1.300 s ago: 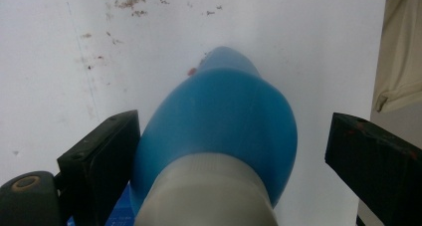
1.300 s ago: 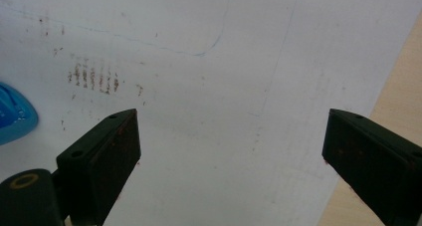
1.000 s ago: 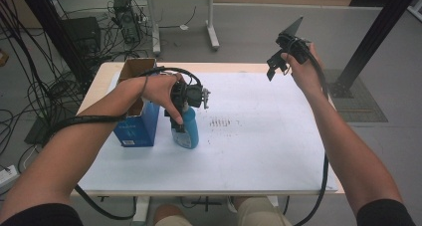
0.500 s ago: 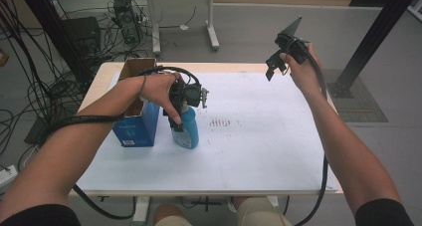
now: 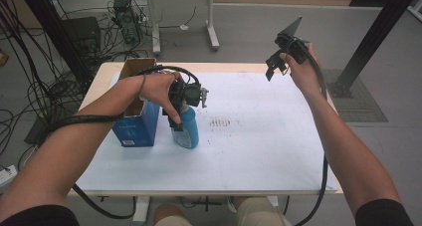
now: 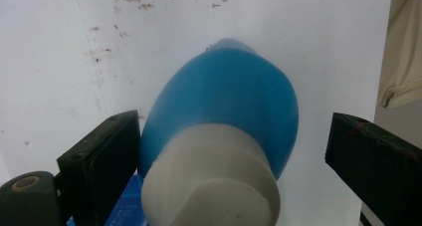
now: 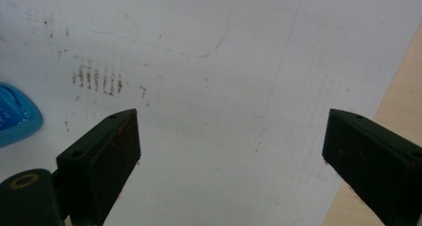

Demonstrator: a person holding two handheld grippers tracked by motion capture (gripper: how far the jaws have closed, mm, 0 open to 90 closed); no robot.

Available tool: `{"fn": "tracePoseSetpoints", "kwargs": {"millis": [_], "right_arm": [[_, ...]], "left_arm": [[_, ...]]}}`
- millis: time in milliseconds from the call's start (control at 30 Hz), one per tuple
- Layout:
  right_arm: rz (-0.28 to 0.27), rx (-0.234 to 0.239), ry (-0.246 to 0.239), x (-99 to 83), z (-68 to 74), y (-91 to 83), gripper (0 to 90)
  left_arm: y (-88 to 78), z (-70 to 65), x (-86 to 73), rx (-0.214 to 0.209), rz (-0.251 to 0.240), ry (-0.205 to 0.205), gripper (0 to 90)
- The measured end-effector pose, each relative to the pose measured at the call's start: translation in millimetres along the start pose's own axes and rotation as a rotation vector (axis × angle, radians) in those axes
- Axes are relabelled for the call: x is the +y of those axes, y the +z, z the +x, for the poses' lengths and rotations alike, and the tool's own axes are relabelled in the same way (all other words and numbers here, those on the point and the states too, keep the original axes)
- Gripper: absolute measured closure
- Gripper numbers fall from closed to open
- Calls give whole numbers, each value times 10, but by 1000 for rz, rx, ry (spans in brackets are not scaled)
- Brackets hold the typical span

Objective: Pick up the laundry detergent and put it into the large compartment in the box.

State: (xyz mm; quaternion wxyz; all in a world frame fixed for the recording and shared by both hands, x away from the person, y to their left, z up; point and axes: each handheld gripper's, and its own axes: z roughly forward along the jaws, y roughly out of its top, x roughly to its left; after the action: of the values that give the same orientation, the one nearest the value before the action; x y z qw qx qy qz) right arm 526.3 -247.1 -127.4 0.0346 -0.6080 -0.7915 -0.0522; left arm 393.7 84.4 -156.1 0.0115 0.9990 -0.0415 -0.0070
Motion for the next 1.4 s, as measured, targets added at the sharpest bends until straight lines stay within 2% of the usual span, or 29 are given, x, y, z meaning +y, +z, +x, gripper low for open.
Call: {"fn": "tracePoseSetpoints", "kwargs": {"millis": [1400], "right_arm": [[9,-8,-3,28,47,27,83]], "left_arm": [[-3,-28,-25,23,19,14,99]]}}
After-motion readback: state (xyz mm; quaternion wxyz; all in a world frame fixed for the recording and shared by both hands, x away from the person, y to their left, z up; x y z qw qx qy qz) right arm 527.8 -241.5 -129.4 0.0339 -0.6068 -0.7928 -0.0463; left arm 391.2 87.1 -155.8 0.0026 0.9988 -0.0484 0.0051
